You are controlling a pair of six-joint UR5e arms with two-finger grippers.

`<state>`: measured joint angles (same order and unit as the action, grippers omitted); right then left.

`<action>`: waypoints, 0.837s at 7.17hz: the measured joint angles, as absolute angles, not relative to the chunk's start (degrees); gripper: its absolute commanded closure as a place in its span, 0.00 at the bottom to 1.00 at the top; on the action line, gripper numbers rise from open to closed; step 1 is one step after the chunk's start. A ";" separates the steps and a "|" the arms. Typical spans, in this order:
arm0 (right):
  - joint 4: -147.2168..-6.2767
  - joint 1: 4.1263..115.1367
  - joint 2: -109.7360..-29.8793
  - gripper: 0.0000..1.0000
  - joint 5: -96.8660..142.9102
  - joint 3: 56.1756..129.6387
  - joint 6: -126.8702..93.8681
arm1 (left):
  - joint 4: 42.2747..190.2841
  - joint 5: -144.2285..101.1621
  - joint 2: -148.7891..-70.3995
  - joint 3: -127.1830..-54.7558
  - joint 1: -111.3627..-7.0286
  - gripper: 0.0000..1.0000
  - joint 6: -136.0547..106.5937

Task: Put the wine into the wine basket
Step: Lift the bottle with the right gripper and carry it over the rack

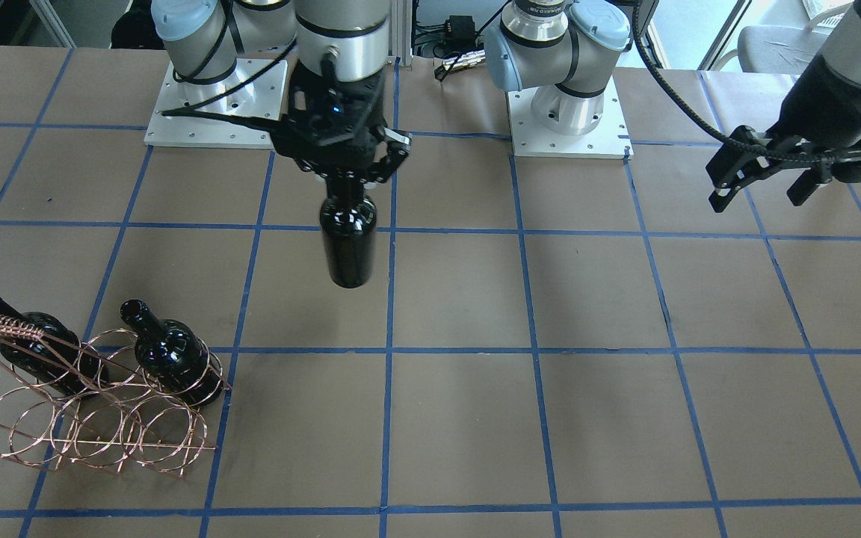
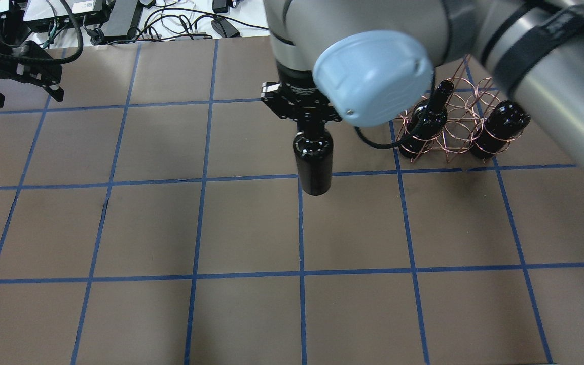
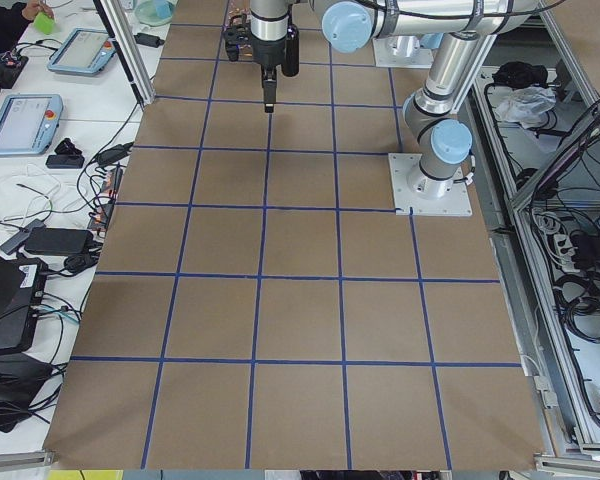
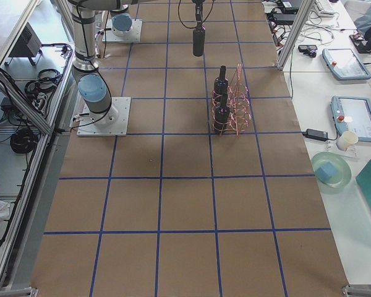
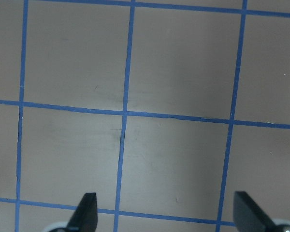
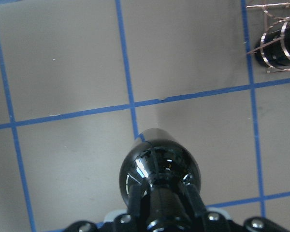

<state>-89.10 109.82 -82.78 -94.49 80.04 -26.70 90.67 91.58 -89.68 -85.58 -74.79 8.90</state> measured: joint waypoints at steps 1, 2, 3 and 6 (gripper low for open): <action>-85.63 104.61 -86.39 1.00 -96.11 80.17 -20.41 | 90.37 91.73 -89.43 -86.15 -77.69 0.00 5.65; -83.60 99.45 -89.00 1.00 -96.82 80.19 -14.13 | 90.21 91.79 -89.13 -86.50 -80.54 0.00 2.50; -82.23 94.75 -91.06 1.00 -97.06 80.18 -7.97 | 90.20 91.71 -88.77 -86.82 -83.02 0.00 -0.49; -81.86 84.85 -92.96 1.00 -95.96 80.16 6.25 | 89.93 91.46 -87.12 -90.20 -88.40 0.00 -4.54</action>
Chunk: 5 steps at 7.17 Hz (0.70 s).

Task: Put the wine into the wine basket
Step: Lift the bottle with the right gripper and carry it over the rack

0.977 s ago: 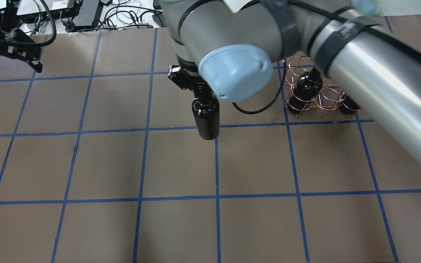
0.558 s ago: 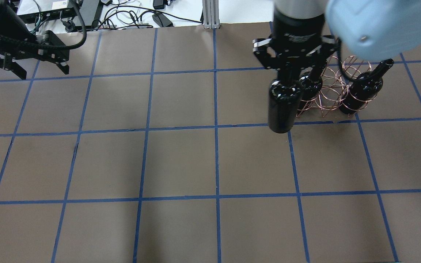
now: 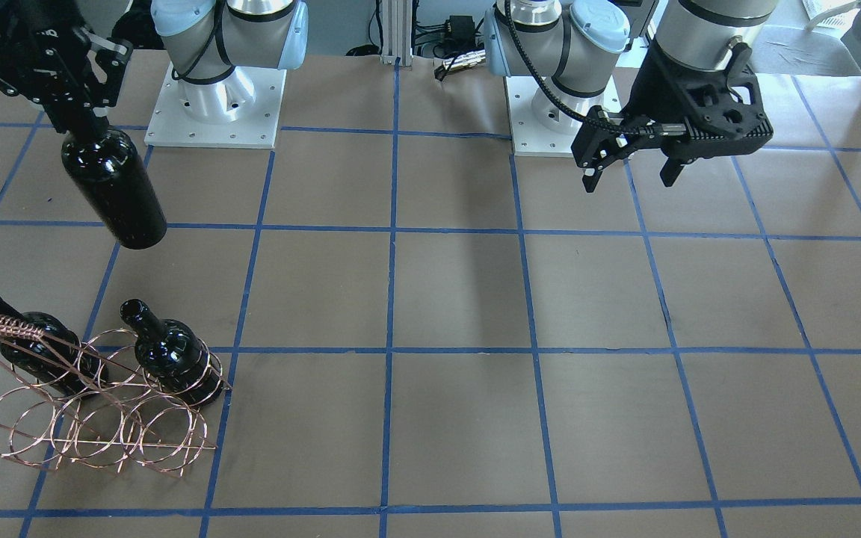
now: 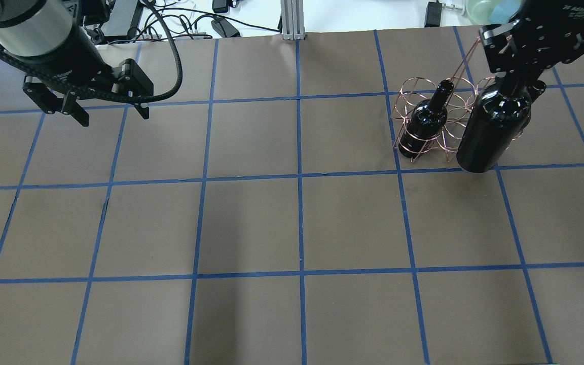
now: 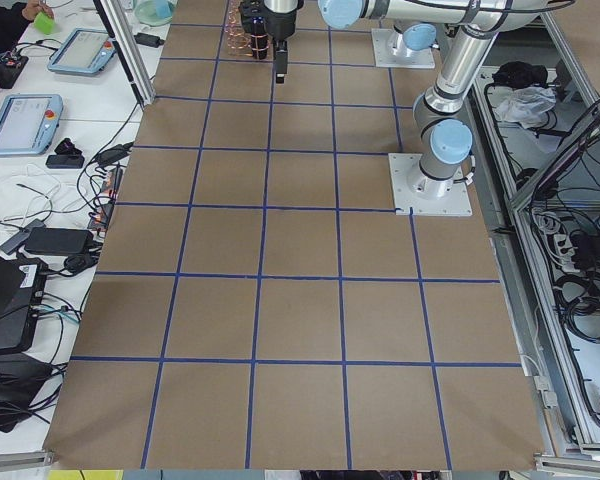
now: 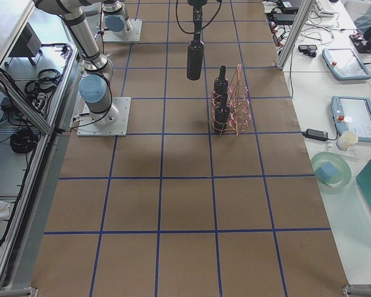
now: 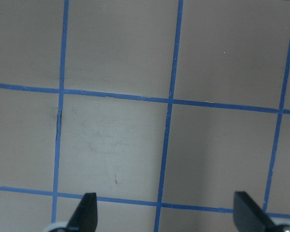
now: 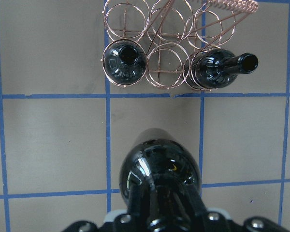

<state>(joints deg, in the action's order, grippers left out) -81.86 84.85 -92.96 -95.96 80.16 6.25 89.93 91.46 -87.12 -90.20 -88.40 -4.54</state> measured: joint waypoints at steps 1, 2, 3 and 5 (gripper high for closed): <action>-84.48 81.88 -92.59 1.00 -94.20 80.16 9.67 | 89.32 91.43 -86.90 -91.31 -88.84 0.00 -4.98; -87.73 79.85 -91.50 1.00 -92.63 80.13 11.55 | 88.57 91.37 -86.80 -92.10 -89.14 0.00 -5.19; -91.16 78.93 -89.81 1.00 -91.92 80.06 12.50 | 88.19 91.33 -86.80 -92.53 -89.67 0.00 -5.61; -95.40 78.46 -86.51 1.00 -91.39 79.53 13.13 | 88.06 91.57 -86.65 -92.84 -90.60 0.00 -6.14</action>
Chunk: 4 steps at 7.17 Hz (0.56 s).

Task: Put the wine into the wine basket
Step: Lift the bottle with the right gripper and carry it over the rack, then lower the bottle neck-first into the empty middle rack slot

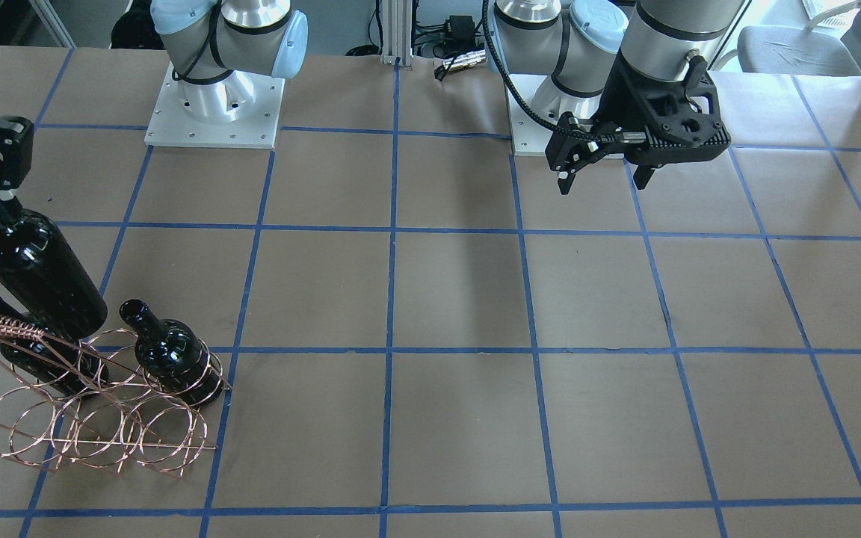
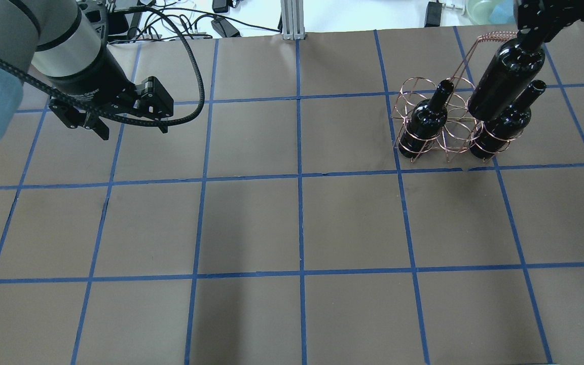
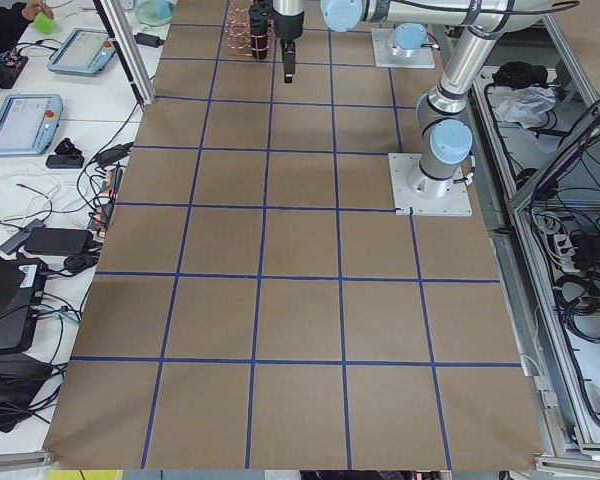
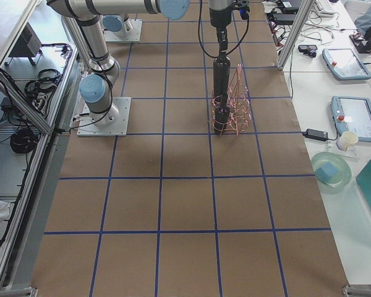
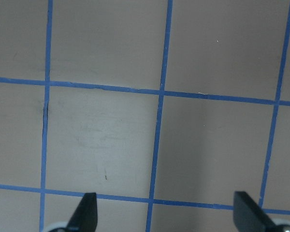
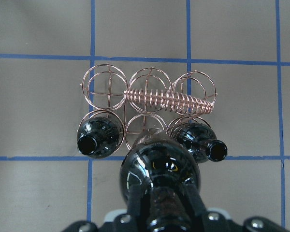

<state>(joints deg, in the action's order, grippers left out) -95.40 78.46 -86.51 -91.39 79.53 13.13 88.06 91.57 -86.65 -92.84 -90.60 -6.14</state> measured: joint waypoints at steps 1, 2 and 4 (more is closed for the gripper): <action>-96.97 78.43 -85.17 1.00 -90.70 79.24 12.97 | 88.04 91.71 -86.58 -92.87 -90.73 0.00 -5.96; -97.93 78.41 -84.12 1.00 -89.64 79.10 12.66 | 88.01 91.77 -86.52 -92.87 -90.76 0.00 -5.90; -98.44 78.38 -82.27 1.00 -88.91 79.05 13.01 | 87.92 91.80 -86.43 -92.83 -90.68 0.00 -6.01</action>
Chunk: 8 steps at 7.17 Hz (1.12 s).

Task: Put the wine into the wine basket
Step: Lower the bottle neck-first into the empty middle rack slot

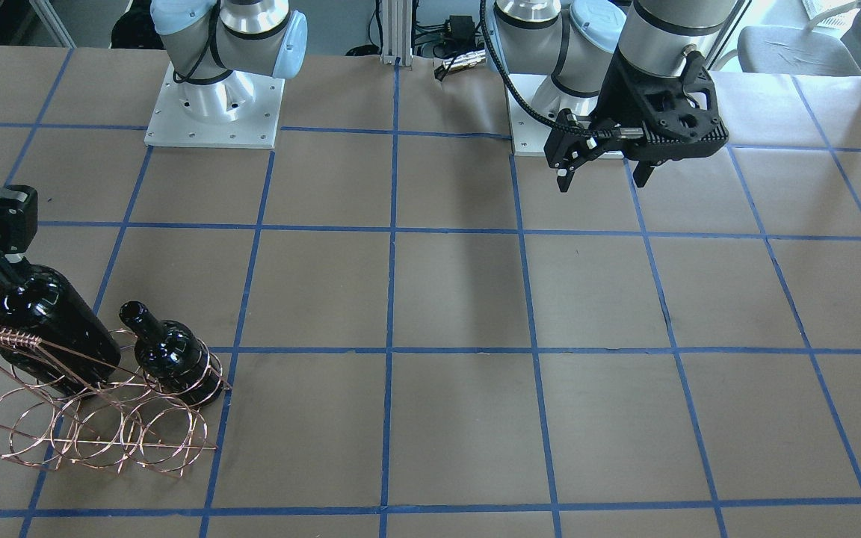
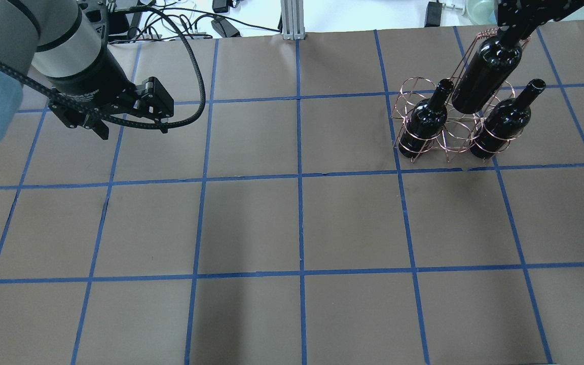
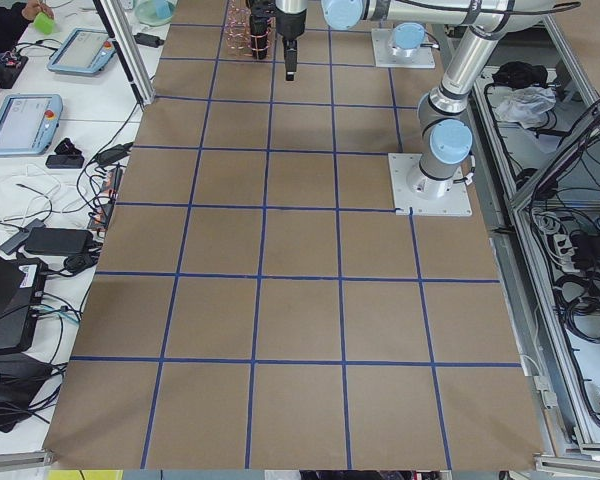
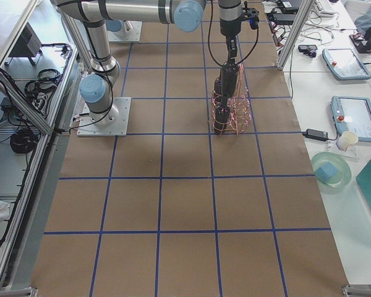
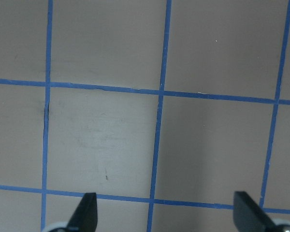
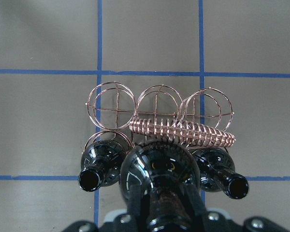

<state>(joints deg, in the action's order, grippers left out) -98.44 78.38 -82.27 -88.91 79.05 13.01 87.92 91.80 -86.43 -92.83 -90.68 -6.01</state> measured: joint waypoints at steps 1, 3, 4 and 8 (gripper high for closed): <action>-98.35 78.27 -81.78 1.00 -89.11 79.12 13.52 | 87.92 91.82 -86.42 -92.82 -90.64 0.00 -6.00; -97.40 77.24 -81.53 1.00 -89.28 79.62 15.70 | 88.03 91.90 -86.42 -92.81 -90.59 0.00 -5.86; -97.04 76.87 -81.52 1.00 -89.11 79.88 16.17 | 88.07 91.92 -86.41 -92.81 -90.56 0.00 -5.82; -97.00 76.65 -81.38 1.00 -88.63 80.82 16.74 | 88.27 91.99 -86.41 -92.81 -90.27 0.00 -5.89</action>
